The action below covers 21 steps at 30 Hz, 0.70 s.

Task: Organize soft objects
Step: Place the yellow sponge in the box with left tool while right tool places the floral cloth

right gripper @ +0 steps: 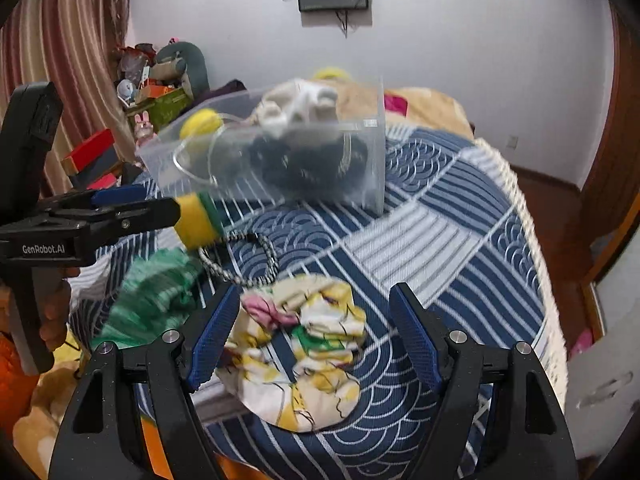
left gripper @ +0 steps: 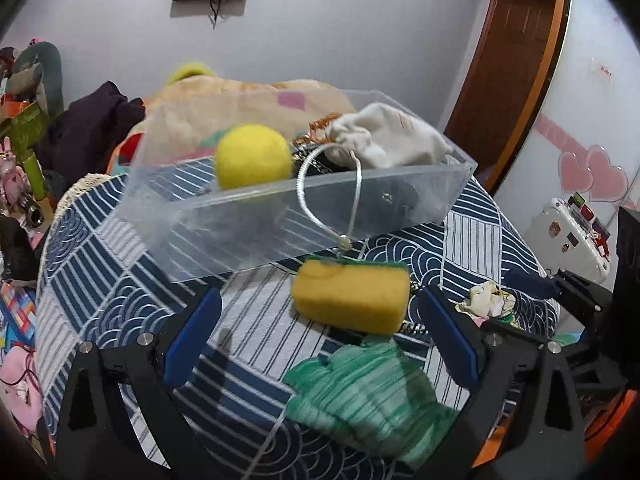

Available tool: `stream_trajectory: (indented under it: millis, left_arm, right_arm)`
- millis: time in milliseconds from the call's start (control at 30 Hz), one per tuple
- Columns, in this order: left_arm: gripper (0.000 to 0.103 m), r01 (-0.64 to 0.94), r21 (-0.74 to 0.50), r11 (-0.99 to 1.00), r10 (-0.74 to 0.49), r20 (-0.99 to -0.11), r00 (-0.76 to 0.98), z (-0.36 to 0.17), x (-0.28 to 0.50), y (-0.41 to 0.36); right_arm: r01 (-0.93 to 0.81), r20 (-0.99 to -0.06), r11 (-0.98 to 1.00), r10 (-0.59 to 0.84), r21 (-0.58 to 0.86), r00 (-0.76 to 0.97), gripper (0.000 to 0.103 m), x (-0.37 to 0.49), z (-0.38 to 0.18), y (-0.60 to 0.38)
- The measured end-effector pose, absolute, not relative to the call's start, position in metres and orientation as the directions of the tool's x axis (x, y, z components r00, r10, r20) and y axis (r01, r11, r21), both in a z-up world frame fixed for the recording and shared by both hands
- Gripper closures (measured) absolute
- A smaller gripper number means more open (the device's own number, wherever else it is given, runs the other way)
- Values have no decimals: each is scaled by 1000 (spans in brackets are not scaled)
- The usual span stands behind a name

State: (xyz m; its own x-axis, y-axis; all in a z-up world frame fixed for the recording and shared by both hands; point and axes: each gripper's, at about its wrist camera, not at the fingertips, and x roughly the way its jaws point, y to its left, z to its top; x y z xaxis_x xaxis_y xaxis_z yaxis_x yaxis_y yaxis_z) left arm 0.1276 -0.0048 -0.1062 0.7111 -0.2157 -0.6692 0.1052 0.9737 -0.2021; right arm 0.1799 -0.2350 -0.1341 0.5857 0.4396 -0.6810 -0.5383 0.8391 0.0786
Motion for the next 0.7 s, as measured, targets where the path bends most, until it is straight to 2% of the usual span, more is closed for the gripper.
stream_trajectory:
  millis: [67,100,133,233,267,433,700]
  left_arm:
    - [3,107,-202,973,-218,-670,709,-108,134,-9]
    - [3,108,-200,974,-216,-671,709,-109,137,-10]
    - [3,106,-193,975,-210,-671,711,-109,139,-12]
    - [9,114,-185,976,-209,-662,720,-109,141,-13]
    - [16,120,-186,975,-214,-663,717,-110,143,-13]
    - [37,165,-234,958,-282,-668,689,-116,148,-18]
    - [40,145,-210,967,-248,-632,734,-108,127,-18]
  right_arm:
    - [-546,-691,833,445,88,569,51,181,-137,-236]
    - [-551,-694,829,452,95,560,57,180,-139,-236]
    - [-562,-695,821,462,100,551,69,179,-141,-235]
    - [-580,-682,811,470,83,560,81,170,-140,-234]
    - [-584,-680,808,474,83,560,84,168,-140,-235]
    - [-562,-655,824,466,77,594,86,161,-134,-241]
    - [-496,-604,866,429,64,672,87,157,-111,-264]
